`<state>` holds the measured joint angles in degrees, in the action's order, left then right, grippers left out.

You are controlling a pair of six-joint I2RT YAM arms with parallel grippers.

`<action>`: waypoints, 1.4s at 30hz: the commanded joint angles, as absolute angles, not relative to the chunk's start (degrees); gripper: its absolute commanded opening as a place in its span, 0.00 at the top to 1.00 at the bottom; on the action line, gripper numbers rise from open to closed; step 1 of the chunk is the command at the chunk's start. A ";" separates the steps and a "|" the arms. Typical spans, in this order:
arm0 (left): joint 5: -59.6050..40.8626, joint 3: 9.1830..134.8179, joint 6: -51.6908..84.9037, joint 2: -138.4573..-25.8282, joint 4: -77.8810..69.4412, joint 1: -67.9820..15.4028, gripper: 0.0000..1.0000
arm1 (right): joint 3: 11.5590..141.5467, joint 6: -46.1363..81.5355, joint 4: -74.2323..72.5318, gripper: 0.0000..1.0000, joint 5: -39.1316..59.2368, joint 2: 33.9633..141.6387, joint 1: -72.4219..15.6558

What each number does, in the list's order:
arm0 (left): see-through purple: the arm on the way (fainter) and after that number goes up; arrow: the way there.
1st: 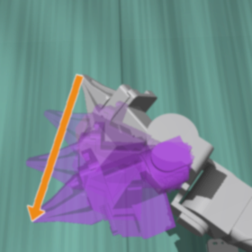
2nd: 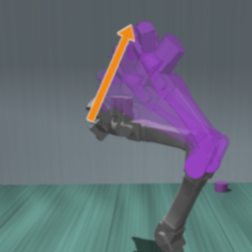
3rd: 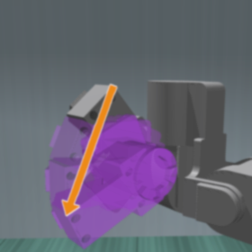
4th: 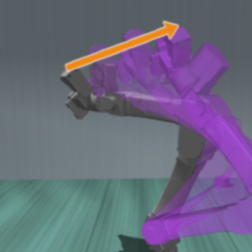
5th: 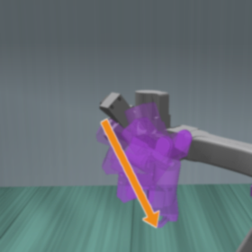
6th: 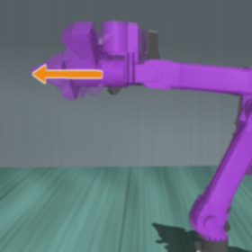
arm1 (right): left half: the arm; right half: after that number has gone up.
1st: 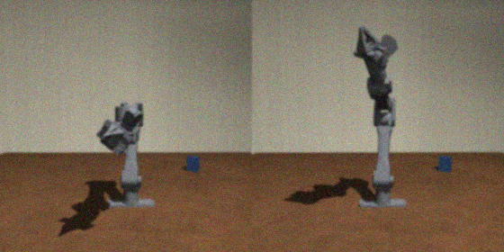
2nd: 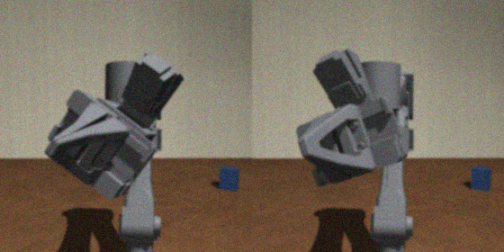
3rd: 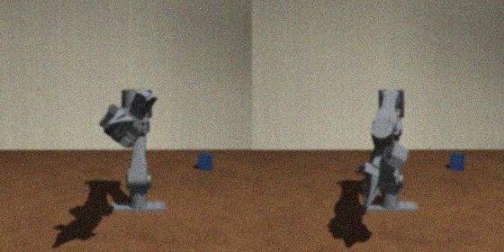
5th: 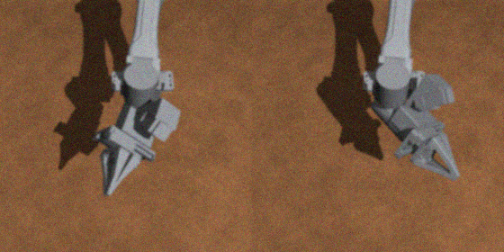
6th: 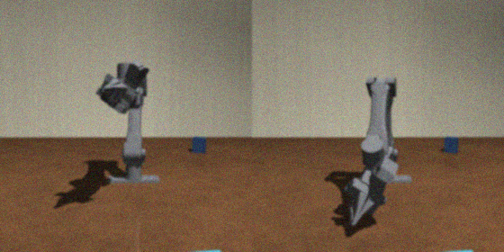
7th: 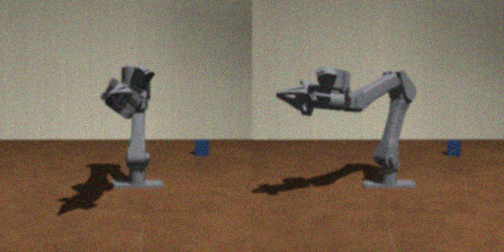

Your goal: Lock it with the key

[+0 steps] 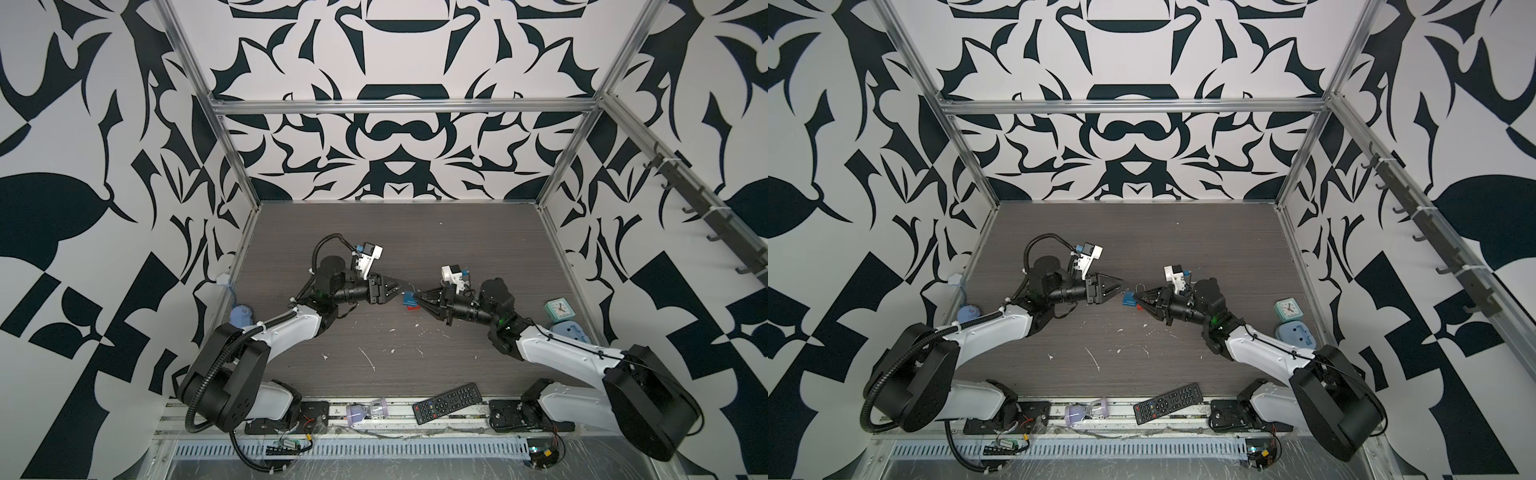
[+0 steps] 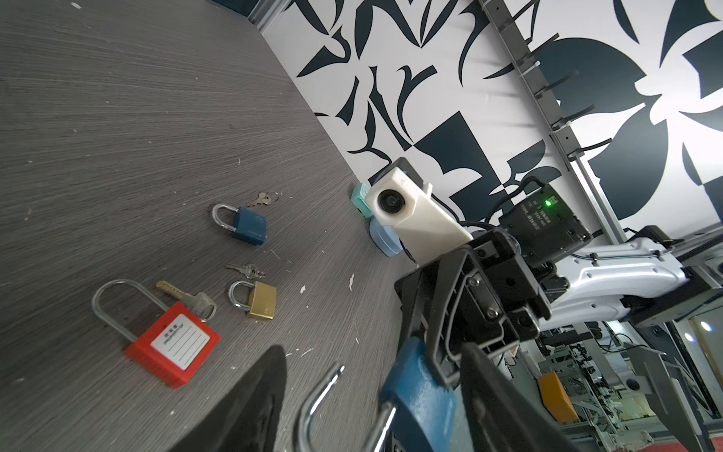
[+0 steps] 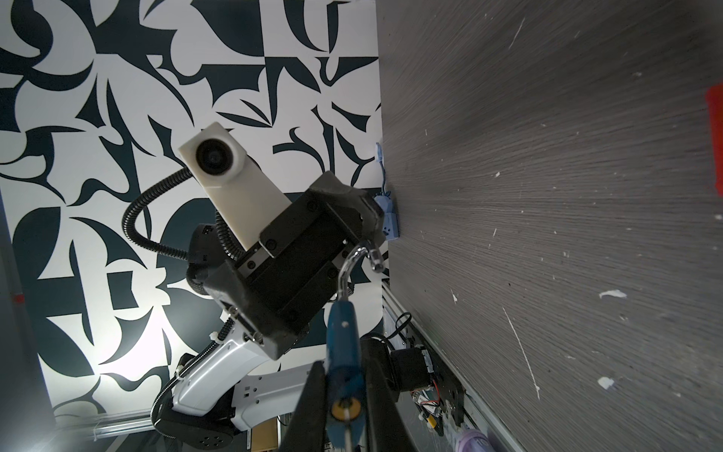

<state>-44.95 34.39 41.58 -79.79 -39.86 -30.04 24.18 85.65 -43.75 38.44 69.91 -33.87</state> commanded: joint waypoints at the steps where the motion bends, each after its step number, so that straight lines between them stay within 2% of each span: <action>1: -45.17 35.94 40.86 -80.47 -42.59 -31.14 0.30 | 25.46 86.40 -49.48 1.00 39.11 70.52 -34.03; 9: -45.79 34.21 42.58 -79.94 -44.66 -31.42 0.40 | 28.47 85.22 -46.66 1.00 39.97 70.38 -33.19; 13: -46.08 33.73 42.71 -79.56 -44.74 -31.42 0.41 | 28.88 85.66 -46.59 1.00 40.41 70.27 -32.41; 20: -43.79 35.11 39.76 -78.23 -40.35 -31.31 0.33 | 27.04 86.02 -44.82 1.00 39.45 68.13 -32.39; 28: -45.49 38.92 39.66 -78.92 -39.08 -31.29 0.33 | 25.04 86.57 -45.20 1.00 38.15 67.06 -32.80; 42: -44.46 36.65 40.87 -78.85 -40.65 -31.29 0.32 | 23.44 86.83 -45.28 1.00 37.37 66.68 -33.70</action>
<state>-44.51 37.56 40.60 -79.57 -38.70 -31.16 23.51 86.30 -41.41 38.02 67.44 -33.21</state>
